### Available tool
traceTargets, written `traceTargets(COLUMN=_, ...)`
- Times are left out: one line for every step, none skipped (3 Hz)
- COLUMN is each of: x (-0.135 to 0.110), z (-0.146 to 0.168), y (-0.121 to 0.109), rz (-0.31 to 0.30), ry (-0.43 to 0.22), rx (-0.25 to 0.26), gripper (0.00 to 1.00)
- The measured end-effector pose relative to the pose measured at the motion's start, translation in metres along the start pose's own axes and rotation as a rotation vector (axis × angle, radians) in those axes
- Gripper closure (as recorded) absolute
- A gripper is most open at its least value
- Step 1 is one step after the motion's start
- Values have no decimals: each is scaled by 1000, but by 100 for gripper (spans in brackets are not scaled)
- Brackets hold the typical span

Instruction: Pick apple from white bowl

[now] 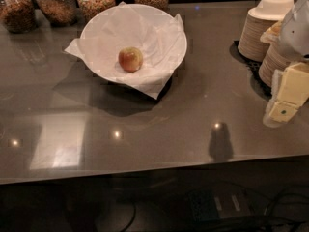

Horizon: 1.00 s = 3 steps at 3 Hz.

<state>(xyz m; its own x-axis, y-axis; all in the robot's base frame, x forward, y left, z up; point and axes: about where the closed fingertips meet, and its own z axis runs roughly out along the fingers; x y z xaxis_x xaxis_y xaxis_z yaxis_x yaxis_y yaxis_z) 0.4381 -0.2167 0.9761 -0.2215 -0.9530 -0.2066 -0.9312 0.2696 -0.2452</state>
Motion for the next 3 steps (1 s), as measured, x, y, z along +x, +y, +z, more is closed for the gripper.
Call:
traceTargets(x=0, z=0, y=0, rz=0, ry=0, rx=0, gripper=0)
traceTargets(x=-4, z=0, y=-4, rz=1, ry=-26, rx=16, gripper=0)
traceTargets(x=-25, z=10, y=-26, rz=19, ry=-140, rx=49, gripper=0)
